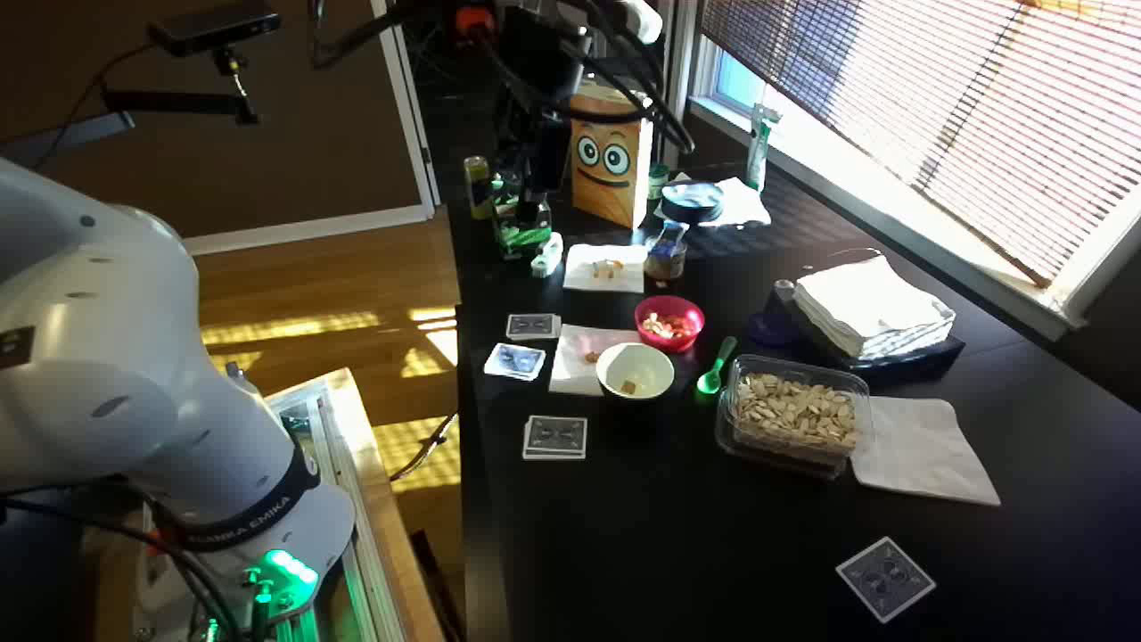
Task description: Use the green spoon to place some contents from the pink bowl into the black and white bowl.
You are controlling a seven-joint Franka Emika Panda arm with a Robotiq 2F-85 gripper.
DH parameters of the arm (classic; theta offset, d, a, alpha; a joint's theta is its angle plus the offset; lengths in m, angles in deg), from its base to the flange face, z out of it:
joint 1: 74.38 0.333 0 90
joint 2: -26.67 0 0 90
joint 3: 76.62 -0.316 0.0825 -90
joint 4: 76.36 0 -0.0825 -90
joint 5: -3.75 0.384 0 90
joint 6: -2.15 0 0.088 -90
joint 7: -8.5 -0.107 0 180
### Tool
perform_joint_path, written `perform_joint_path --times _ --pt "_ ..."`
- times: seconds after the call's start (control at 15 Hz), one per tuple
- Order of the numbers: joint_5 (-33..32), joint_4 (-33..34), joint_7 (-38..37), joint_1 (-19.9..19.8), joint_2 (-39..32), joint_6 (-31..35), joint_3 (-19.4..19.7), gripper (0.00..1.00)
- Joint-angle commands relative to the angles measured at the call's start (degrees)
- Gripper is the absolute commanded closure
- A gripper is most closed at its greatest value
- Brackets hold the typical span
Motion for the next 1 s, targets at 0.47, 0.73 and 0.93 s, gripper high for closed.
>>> perform_joint_path --times 0.47,0.73,0.93 --pt "3.33 1.55 4.35 2.64 -7.89 3.7 -1.3 0.0" --pt "1.35 1.9 5.55 5.48 -15.97 17.35 -4.73 0.0" --pt "-2.15 1.95 4.26 5.76 -21.53 26.84 -5.72 0.0"
